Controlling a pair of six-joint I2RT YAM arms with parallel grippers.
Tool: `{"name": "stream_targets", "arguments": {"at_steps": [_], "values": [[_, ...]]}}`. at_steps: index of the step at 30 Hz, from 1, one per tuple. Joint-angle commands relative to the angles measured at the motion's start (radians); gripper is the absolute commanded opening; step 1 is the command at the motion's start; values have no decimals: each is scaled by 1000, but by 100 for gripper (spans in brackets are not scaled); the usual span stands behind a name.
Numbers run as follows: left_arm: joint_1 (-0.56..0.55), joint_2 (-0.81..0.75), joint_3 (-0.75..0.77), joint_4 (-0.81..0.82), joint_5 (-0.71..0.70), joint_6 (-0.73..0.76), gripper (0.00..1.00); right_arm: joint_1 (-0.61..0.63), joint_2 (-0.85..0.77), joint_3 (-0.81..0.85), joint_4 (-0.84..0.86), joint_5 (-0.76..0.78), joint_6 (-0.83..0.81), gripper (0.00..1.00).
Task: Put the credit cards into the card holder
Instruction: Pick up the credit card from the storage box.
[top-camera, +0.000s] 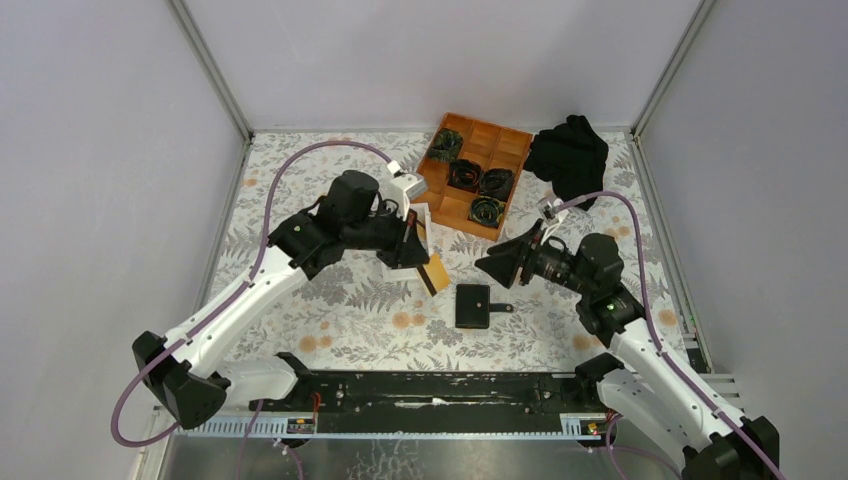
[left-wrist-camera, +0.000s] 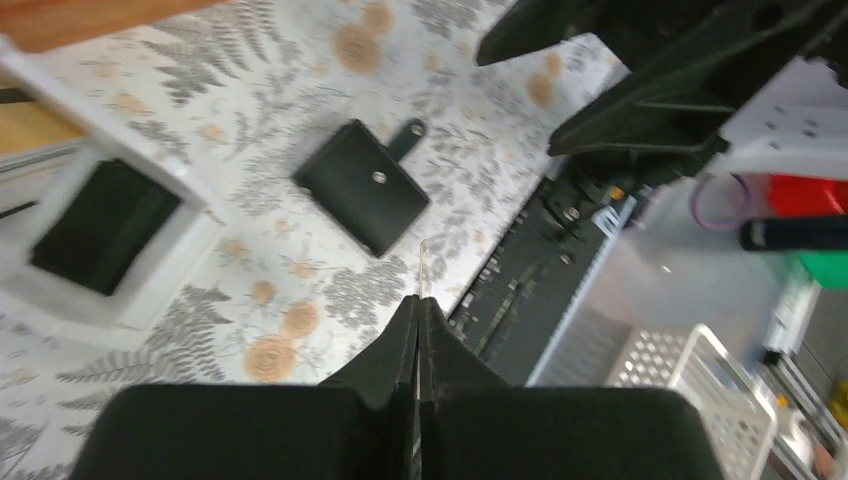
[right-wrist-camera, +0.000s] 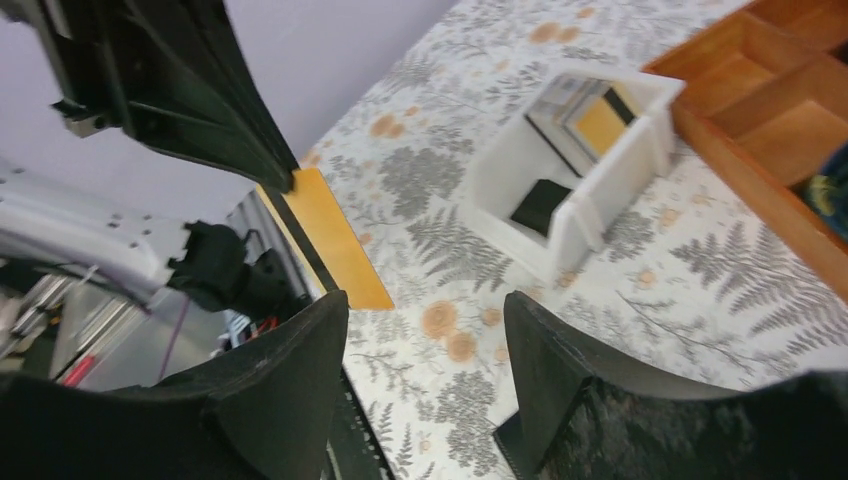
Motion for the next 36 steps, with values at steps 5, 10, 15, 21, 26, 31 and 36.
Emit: {"name": "stream_targets", "arguments": {"at_steps": [5, 10, 15, 21, 26, 31, 36], "values": [[7, -18, 48, -51, 369, 77, 0, 50, -19, -23, 154, -209, 97, 66], [7, -4, 43, -52, 429, 98, 0, 92, -18, -37, 162, -238, 100, 64], [7, 20, 44, -51, 457, 116, 0, 123, -22, -61, 198, -252, 123, 63], [7, 56, 61, -46, 475, 129, 0, 175, 6, -78, 260, -265, 154, 60], [7, 80, 74, -42, 475, 136, 0, 229, 21, -81, 279, -248, 155, 57], [6, 95, 88, -43, 488, 139, 0, 267, 63, -81, 304, -233, 146, 51], [6, 103, 91, -42, 503, 143, 0, 295, 105, -81, 337, -218, 143, 38]]}}
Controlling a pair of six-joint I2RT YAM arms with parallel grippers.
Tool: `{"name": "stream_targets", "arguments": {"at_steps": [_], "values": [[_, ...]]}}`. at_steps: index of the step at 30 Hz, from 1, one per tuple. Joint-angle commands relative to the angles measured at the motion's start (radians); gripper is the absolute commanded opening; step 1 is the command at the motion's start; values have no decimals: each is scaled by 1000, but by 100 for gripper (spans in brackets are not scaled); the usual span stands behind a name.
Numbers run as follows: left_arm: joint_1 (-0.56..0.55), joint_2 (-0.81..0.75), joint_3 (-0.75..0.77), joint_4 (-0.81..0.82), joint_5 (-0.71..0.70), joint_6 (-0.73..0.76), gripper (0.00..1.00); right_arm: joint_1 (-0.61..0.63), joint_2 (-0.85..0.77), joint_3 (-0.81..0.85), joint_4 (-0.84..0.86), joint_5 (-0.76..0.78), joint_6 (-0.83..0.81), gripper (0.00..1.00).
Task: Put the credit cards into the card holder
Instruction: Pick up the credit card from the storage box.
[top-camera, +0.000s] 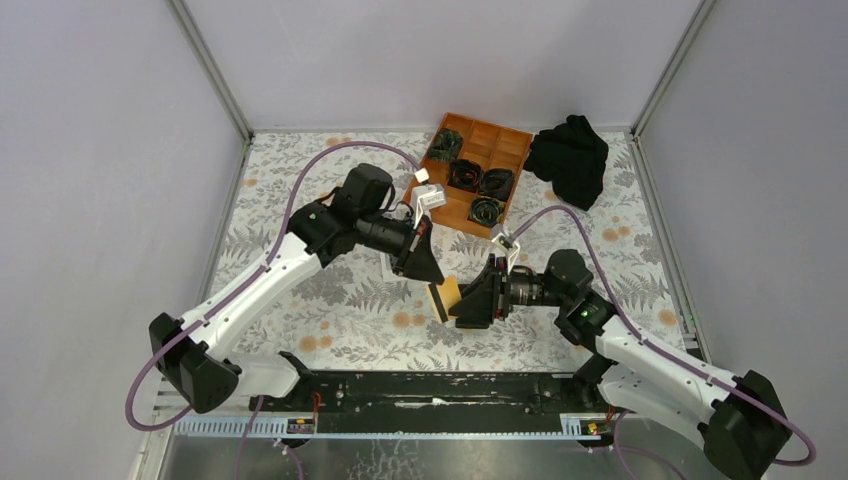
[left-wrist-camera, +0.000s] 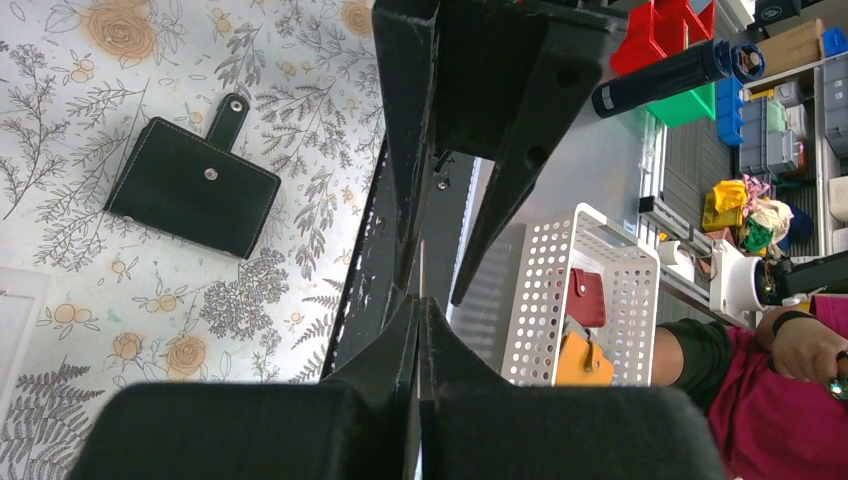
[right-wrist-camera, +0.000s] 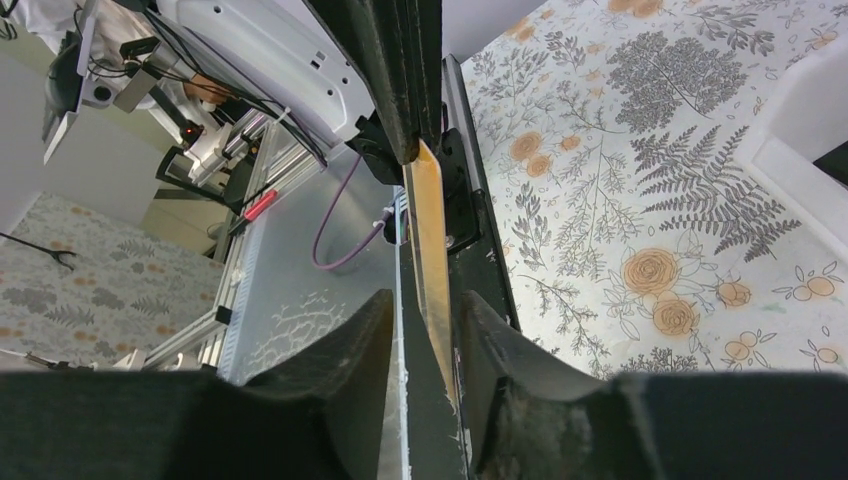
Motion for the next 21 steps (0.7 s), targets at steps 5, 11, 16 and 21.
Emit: {"name": "stream_targets", "arguments": {"at_steps": [5, 11, 16, 21], "values": [[7, 5, 11, 5, 48, 28, 0, 28, 8, 1, 103, 23, -1, 26], [4, -7, -5, 7, 40, 31, 0, 28, 8, 10, 102, 28, -2, 27], [4, -20, -23, 7, 31, 33, 0, 28, -6, 23, 68, 38, -25, 28], [4, -24, -31, 8, 27, 34, 0, 27, -20, 33, 28, 54, -50, 27]]}}
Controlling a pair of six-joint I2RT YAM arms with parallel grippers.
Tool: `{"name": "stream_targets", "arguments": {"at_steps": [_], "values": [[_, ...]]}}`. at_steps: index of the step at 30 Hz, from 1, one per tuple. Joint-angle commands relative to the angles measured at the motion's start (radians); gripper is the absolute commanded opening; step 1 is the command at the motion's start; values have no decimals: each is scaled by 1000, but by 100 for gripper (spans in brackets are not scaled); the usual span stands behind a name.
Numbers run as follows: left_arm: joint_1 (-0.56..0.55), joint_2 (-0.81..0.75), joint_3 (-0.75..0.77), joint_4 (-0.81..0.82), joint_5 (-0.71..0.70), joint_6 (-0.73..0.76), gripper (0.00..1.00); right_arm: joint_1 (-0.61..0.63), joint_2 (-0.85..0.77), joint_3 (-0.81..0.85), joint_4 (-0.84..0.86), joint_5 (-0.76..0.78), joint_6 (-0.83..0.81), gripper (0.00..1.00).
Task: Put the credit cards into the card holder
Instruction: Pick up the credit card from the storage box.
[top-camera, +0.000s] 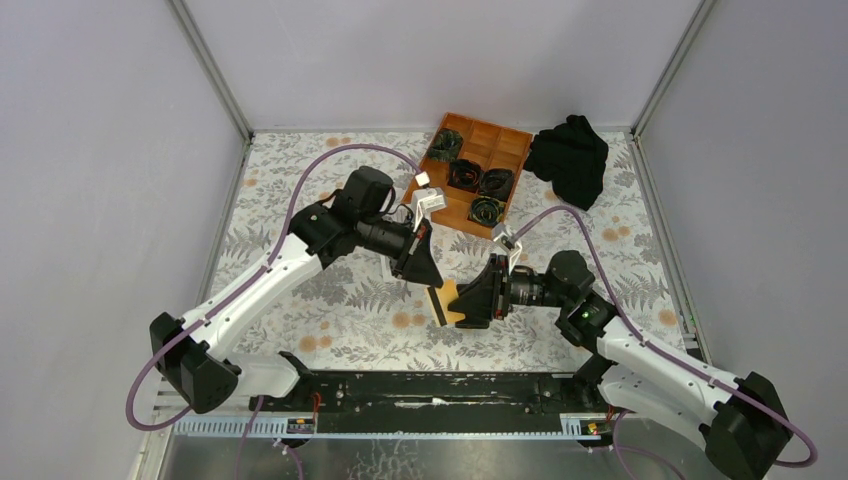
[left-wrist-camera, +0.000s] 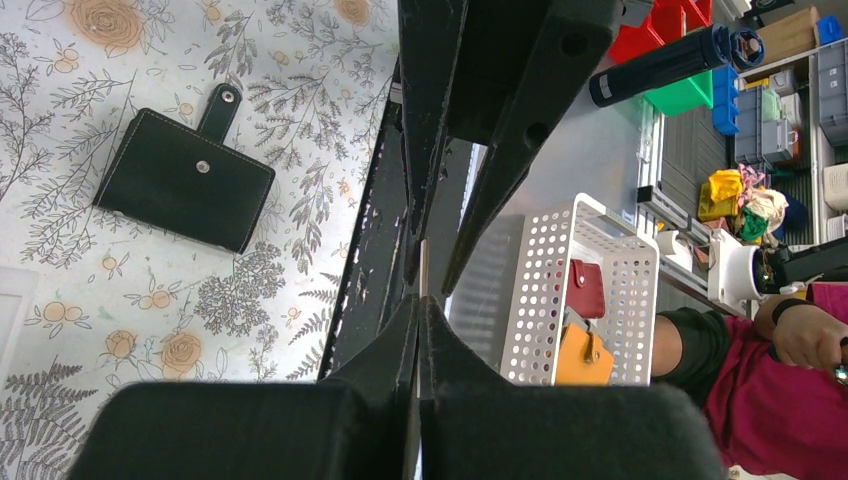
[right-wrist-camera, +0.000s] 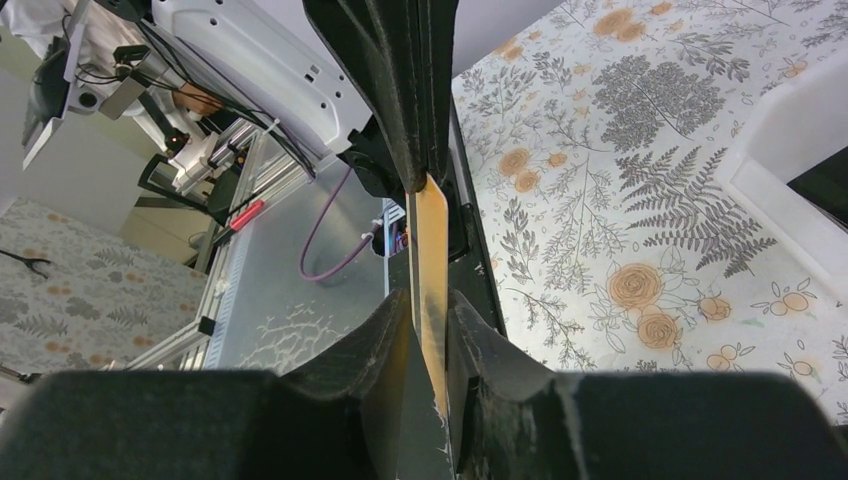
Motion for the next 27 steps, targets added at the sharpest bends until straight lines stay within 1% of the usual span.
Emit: {"name": "stream_targets", "arguments": {"at_steps": [1, 5, 8, 11, 12, 13, 14, 15, 16, 17, 20, 24, 26, 27], "values": [[4, -21, -9, 7, 8, 16, 0, 10, -23, 35, 5, 16, -34, 25], [5, -8, 5, 4, 13, 18, 0, 10, -2, 39, 14, -4, -32, 16], [5, 11, 15, 3, 19, 17, 0, 10, 12, 34, 33, -15, -24, 1], [5, 29, 28, 6, 3, 9, 0, 10, 16, 29, 48, -19, -17, 0], [6, 32, 32, 10, -22, -3, 5, 9, 15, 28, 50, -18, -16, 0], [10, 35, 36, 18, -53, -17, 19, 9, 11, 27, 48, -11, -16, 0], [14, 34, 34, 38, -84, -35, 36, 10, 6, 27, 42, -5, -17, 0], [17, 28, 21, 72, -125, -79, 48, 10, 1, 28, 32, 4, -19, 0], [19, 16, -3, 120, -167, -118, 54, 10, -6, 31, 11, 21, -24, 0], [21, 2, -26, 175, -199, -155, 57, 9, -14, 38, -22, 42, -35, 0], [21, -60, -102, 323, -381, -269, 63, 10, -36, 68, -144, 137, -73, 0], [22, -175, -261, 477, -717, -394, 65, 9, -50, 108, -296, 291, -90, 0], [22, -242, -370, 564, -837, -457, 65, 8, -46, 125, -379, 397, -88, 0], [19, -264, -420, 602, -874, -483, 65, 10, -44, 129, -414, 456, -82, 0]]}}
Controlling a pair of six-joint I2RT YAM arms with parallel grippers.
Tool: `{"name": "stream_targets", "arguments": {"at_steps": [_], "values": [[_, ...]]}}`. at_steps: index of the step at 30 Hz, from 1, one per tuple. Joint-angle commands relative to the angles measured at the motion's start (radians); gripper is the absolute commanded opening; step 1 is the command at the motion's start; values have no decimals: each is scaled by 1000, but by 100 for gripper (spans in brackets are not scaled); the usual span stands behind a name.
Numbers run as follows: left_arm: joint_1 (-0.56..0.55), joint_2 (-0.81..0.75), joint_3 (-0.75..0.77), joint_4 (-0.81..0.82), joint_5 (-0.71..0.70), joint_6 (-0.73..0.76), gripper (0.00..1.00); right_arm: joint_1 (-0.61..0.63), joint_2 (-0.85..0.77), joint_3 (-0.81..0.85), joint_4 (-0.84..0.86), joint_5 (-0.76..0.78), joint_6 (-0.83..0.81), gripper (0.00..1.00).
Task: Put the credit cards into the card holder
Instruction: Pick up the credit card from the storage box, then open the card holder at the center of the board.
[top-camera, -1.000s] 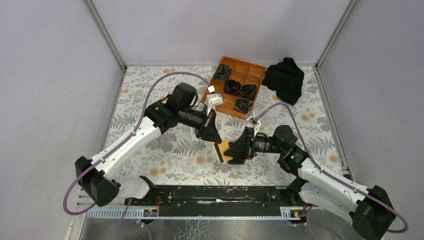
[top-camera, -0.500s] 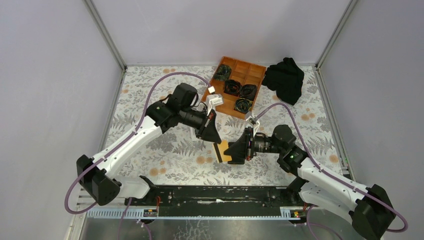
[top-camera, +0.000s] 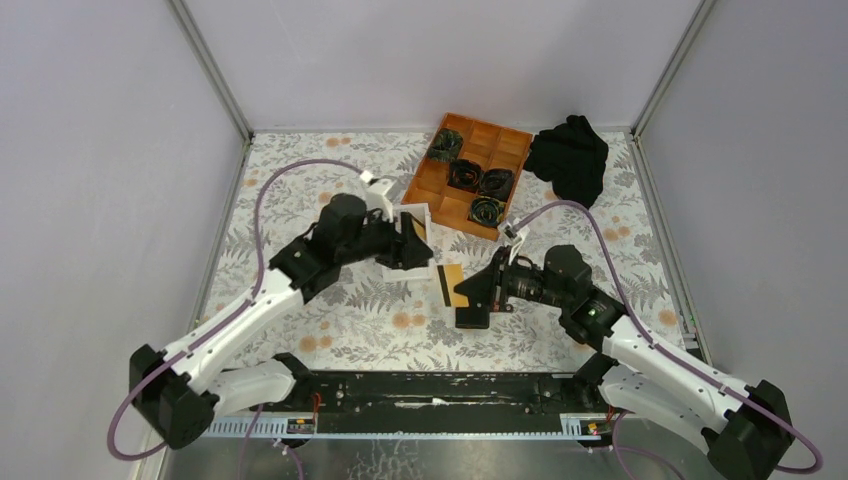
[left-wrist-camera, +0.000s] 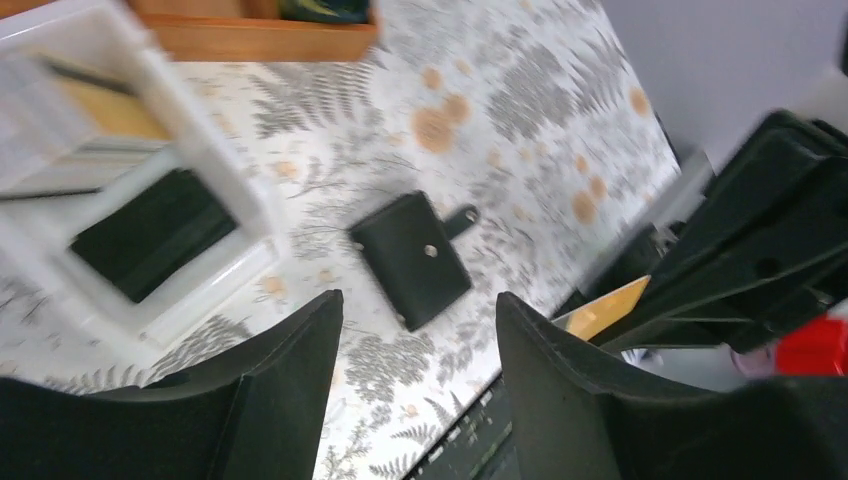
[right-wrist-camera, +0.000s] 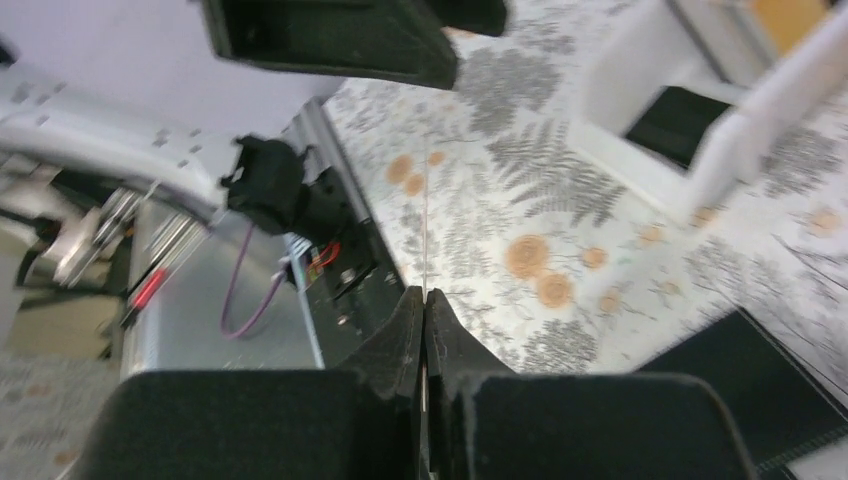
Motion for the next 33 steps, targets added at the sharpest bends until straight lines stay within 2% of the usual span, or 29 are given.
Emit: {"name": "stream_targets", "arguments": {"at_steps": [1, 5, 11, 16, 21, 33], "values": [[-2, -121, -189, 283, -352, -184, 65, 8, -9, 71, -198, 299, -10, 0], [-86, -138, -313, 365, -481, -202, 61, 6, 0, 80, -330, 545, 50, 0], [-258, -34, -379, 431, -631, -196, 60, -13, -23, 51, -434, 731, 168, 0], [-345, 72, -388, 476, -712, -195, 60, -89, -50, 9, -481, 710, 206, 0], [-391, 152, -395, 504, -766, -207, 60, -208, -35, -49, -468, 598, 214, 0], [-445, 286, -400, 551, -805, -213, 59, -226, 51, -149, -323, 465, 278, 0]]}}
